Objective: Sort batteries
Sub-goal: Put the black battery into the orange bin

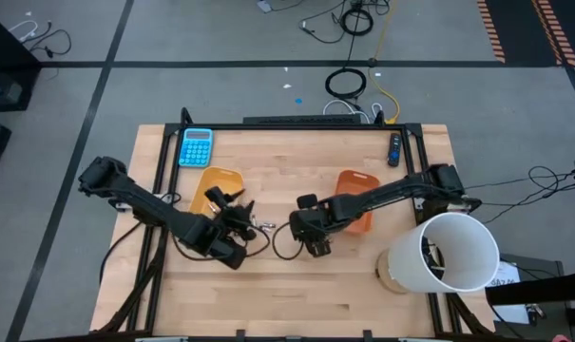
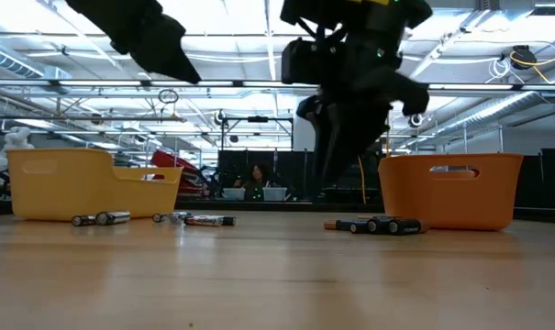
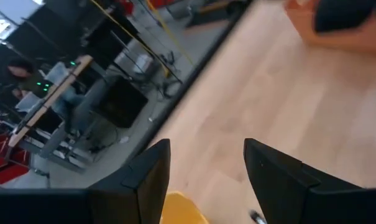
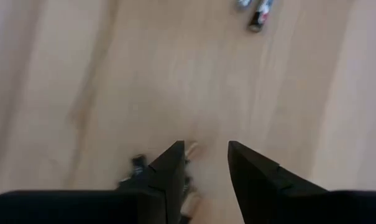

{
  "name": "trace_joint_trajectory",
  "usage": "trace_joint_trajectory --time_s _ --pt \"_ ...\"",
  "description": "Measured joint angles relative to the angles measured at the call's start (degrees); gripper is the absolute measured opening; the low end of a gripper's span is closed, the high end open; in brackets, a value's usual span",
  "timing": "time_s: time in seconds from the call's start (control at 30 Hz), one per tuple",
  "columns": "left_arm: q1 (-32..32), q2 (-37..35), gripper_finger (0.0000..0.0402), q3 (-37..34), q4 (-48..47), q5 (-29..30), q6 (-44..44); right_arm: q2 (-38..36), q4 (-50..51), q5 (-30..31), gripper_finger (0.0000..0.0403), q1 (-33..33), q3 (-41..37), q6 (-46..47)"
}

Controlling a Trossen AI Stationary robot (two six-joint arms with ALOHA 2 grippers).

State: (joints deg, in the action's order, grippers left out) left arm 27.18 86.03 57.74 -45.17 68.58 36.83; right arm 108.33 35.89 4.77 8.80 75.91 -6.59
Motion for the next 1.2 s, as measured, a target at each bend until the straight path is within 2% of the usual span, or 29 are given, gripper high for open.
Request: trace_joint_trajectory --time_s 0.2,0.37,0.5,0.57,0.67,0.77,1.0,1.1,1.2 --pt "0.1 -6.2 0.0214 -5.0 3.4 2.5 -2.6 2.6 2.7 -2.0 0.0116 -1.4 1.9 2.5" --pt "-0.8 -10.9 0.0214 -6.5 5.1 5.3 -6.3 4.5 6.3 -2.2 0.0116 -2.4 5.7 0.3" --pt "-2.7 -15.1 0.0214 -7.4 9.4 3.8 -13.3 3.9 8.2 -3.3 0.0116 -4.4 9.3 -0.5" --pt "-4.3 -17.1 0.0214 -7.8 14.3 -1.2 -20.0 3.7 9.5 -4.8 0.0116 -5.4 10.1 -1.1" --pt "-7.1 -18.3 0.0214 -8.5 25.0 -12.9 -32.6 2.9 12.1 -4.0 0.0116 -6.1 10.8 -1.7" --pt "-9.7 -18.5 0.0214 -8.6 31.1 -24.5 -41.5 0.0 13.8 -3.1 0.0116 -5.8 10.9 -1.6" --pt "-15.6 -18.5 0.0214 -10.0 42.0 -51.8 -50.8 -4.4 14.6 -2.9 0.0116 -3.1 10.9 2.2" --pt "-17.1 -19.5 0.0214 -14.5 49.0 -58.6 -52.2 -4.5 14.2 -0.7 0.0116 -2.3 10.5 3.5" --pt "-18.0 -21.5 0.0214 -20.1 56.1 -59.7 -52.0 -4.3 13.7 0.1 0.0116 -1.3 10.5 5.8"
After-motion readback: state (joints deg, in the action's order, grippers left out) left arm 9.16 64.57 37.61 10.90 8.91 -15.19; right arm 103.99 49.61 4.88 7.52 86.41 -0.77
